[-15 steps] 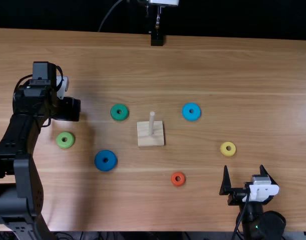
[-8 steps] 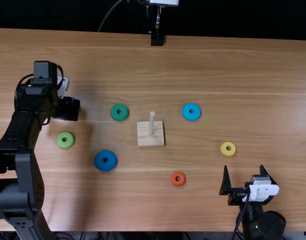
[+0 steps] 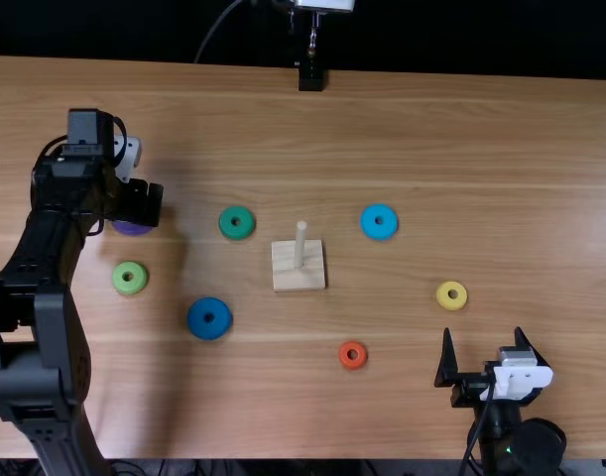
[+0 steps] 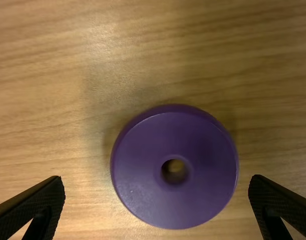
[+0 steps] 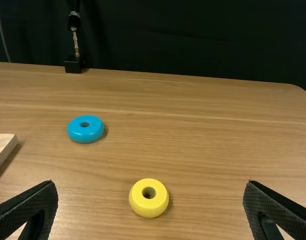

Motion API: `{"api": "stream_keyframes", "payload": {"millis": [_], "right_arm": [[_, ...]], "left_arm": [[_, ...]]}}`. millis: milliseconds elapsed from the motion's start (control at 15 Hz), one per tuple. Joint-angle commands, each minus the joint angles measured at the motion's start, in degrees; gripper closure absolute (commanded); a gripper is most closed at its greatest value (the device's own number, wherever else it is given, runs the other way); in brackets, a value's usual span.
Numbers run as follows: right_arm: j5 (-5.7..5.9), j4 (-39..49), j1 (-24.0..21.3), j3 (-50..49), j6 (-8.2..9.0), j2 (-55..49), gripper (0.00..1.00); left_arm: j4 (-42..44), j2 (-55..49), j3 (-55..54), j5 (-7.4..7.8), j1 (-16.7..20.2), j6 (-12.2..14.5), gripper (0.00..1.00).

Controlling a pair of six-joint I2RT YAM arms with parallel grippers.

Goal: Build the Hanoi tower: stack the rings onto the peg from bottom to top in this color order: purple, dark blue, light blue, dark green, light green, yellow, orange.

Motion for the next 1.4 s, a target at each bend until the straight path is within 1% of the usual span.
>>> {"api": "stream_keyframes", "payload": {"millis": [0,67,267,867,1067,1333], "right_arm": [[-0.30,-4.4,-0.5,-2.9,-0.09,-0.7,0.00],[-0.41,-4.4,-0.5,-2.9,-0.09,-0.7,0.00],[-0.41,-4.4,-0.5,-2.9,0.01,-0.7,0.00],[-0.41,-4.4,-0.5,-2.9,-0.09,-0.7,0.00],[-0.30,-4.4,-0.5,-2.9,-0.09,-0.7,0.00],[-0.30,-4.4,-0.5,-2.9,-0.09,-0.7,0.00]], "left_arm": [[0.1,1.6,1.2,1.15,-1.0,0.6,0.00],[0.1,1.7,1.2,1.15,-1.6,0.6,0.00],[0.2,2.6,1.4,1.04,-2.0,0.6,0.00],[0.2,4.7,2.0,1.15,-1.2,0.8,0.00],[0.2,5.2,2.0,1.78,-1.1,0.8,0.00],[0.1,5.2,2.0,1.99,-1.1,0.8,0.00]]}}
